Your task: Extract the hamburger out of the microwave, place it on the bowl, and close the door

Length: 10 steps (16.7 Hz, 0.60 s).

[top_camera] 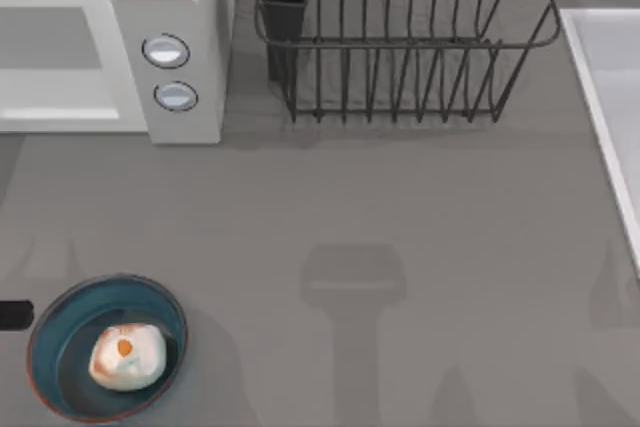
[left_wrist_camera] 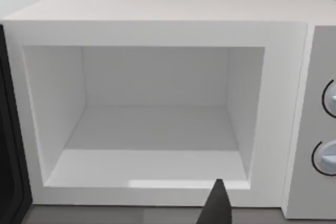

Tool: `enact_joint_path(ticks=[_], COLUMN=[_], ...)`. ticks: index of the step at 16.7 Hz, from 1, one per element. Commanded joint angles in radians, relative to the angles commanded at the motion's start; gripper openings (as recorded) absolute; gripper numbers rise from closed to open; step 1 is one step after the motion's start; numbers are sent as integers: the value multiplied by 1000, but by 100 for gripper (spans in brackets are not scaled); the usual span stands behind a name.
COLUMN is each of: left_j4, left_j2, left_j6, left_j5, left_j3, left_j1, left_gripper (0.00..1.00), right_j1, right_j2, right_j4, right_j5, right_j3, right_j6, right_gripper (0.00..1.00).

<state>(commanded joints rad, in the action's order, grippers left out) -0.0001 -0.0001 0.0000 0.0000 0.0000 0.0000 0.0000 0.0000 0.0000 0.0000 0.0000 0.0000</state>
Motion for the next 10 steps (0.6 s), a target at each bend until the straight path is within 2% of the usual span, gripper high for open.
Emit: enact_joint_path(ticks=[3, 10], left_j4=[0, 0], left_j2=[0, 0], left_j6=[0, 0], left_j5=[0, 0], left_j3=[0, 0], left_j1=[0, 0], left_gripper=[2, 0], right_j1=[0, 0], right_j2=[0, 0], right_j4=[0, 0], right_j5=[0, 0], right_j3=[0, 0], right_j6=[0, 0], right_gripper=[100, 100])
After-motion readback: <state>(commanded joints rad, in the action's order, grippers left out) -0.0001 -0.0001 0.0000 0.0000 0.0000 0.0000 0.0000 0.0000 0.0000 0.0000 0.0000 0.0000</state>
